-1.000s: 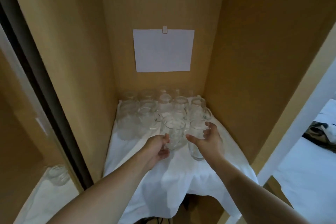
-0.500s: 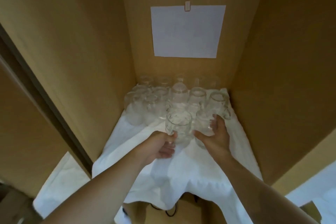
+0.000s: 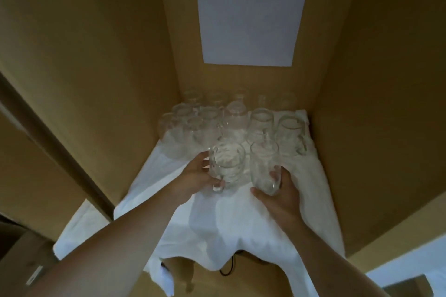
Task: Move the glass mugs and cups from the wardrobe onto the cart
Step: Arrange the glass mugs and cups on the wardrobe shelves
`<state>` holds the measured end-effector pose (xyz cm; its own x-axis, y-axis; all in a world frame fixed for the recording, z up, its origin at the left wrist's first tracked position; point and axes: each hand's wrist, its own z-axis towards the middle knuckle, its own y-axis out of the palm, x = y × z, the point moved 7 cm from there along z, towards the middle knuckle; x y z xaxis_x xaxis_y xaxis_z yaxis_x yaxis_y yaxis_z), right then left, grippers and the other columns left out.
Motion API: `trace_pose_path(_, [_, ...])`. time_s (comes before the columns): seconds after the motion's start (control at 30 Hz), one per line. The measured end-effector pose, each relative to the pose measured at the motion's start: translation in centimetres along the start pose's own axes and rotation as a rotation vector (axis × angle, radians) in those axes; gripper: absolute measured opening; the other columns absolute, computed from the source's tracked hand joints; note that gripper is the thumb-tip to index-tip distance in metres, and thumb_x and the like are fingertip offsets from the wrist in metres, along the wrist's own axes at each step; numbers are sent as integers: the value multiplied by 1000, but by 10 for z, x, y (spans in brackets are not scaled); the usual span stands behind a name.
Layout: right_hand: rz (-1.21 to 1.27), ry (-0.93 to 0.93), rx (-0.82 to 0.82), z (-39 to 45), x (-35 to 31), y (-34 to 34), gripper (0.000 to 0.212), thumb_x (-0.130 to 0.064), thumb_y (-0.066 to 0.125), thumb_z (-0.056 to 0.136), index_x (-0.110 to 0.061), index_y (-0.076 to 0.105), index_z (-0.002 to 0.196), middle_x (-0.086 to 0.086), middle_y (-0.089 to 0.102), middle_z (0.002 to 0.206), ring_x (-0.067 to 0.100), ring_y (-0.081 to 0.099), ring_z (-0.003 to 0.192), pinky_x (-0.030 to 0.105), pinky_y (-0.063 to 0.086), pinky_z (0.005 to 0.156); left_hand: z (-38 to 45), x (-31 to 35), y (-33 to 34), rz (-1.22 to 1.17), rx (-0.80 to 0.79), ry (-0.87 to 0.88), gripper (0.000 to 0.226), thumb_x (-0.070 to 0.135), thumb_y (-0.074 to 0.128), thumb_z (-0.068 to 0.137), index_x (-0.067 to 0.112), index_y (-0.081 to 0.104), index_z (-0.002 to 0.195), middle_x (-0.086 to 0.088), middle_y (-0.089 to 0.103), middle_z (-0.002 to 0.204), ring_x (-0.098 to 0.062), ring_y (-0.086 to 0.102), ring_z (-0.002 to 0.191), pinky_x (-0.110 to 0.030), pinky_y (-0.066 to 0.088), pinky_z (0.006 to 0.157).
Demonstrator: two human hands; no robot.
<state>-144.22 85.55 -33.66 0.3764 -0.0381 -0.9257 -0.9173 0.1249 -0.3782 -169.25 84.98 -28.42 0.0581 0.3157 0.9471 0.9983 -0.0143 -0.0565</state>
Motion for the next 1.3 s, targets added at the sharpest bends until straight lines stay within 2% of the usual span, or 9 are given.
trace_pose_path(0.13, [10, 11, 24, 1, 3, -2, 89, -39, 95, 63, -32, 47, 139, -19, 57, 118, 3, 54, 109, 5, 36, 79, 15, 6, 25, 74, -70, 100, 109, -15, 91, 50, 19, 46, 143, -7, 62, 134, -25, 60, 124, -45, 53, 101])
trace_pose_path(0.37, [95, 65, 112, -3, 7, -5, 74, -42, 93, 66, -31, 53, 127, -23, 61, 113, -10, 55, 100, -4, 39, 73, 25, 27, 15, 454, 79, 215, 103, 29, 93, 42, 26, 36, 128, 4, 60, 111, -18, 62, 103, -26, 50, 84])
trace_pose_path(0.53, [93, 60, 110, -3, 6, -4, 73, -40, 93, 65, -32, 53, 126, -21, 62, 113, -8, 57, 101, -2, 40, 74, 25, 51, 12, 765, 29, 335, 99, 34, 89, 46, 36, 25, 123, -3, 51, 114, -17, 56, 93, -23, 43, 67])
trace_pose_path(0.7, [92, 36, 96, -3, 7, -4, 78, -40, 94, 64, -30, 52, 130, -19, 62, 115, -1, 58, 106, 3, 41, 77, 26, 70, 19, 1073, 42, 443, 96, 36, 96, 50, 28, 48, 133, -10, 48, 117, -30, 51, 108, -28, 40, 82])
trace_pose_path(0.87, [85, 24, 82, -3, 9, -3, 86, -37, 93, 67, -27, 47, 139, -18, 62, 119, 3, 57, 111, 6, 38, 83, 36, 83, 26, 1272, 48, 365, 93, 48, 93, 53, 29, 58, 138, -11, 51, 126, -32, 48, 122, -37, 40, 107])
trace_pose_path(1.03, [67, 19, 88, -3, 4, -3, 80, -37, 94, 66, -30, 47, 130, -22, 59, 117, 5, 57, 111, 5, 39, 78, 37, 79, 32, 1342, 80, 382, 77, 31, 84, 60, 22, 49, 128, -7, 54, 114, -35, 47, 112, -38, 45, 82])
trace_pose_path(1.13, [47, 19, 94, -5, -1, -7, 82, -38, 96, 60, -33, 47, 125, -18, 61, 114, 7, 59, 111, 5, 43, 78, 39, 80, 39, 1343, -26, 438, 71, 42, 83, 72, 21, 53, 132, -7, 55, 126, -33, 47, 118, -40, 46, 92])
trace_pose_path(1.23, [41, -22, 146, -4, -16, -20, 84, -47, 96, 53, -41, 51, 123, -14, 62, 112, 5, 60, 109, 17, 47, 87, 41, 84, 43, 1395, -314, 393, 93, 55, 85, 72, 25, 43, 150, -3, 45, 147, -28, 40, 132, -37, 39, 109])
trace_pose_path(1.3, [31, -100, 202, -2, -35, -34, 82, -47, 96, 53, -45, 54, 123, -15, 60, 111, 2, 60, 106, 19, 49, 87, 41, 84, 42, 1477, -436, 342, 108, 46, 92, 68, 26, 32, 156, -1, 37, 150, -26, 35, 135, -36, 38, 111])
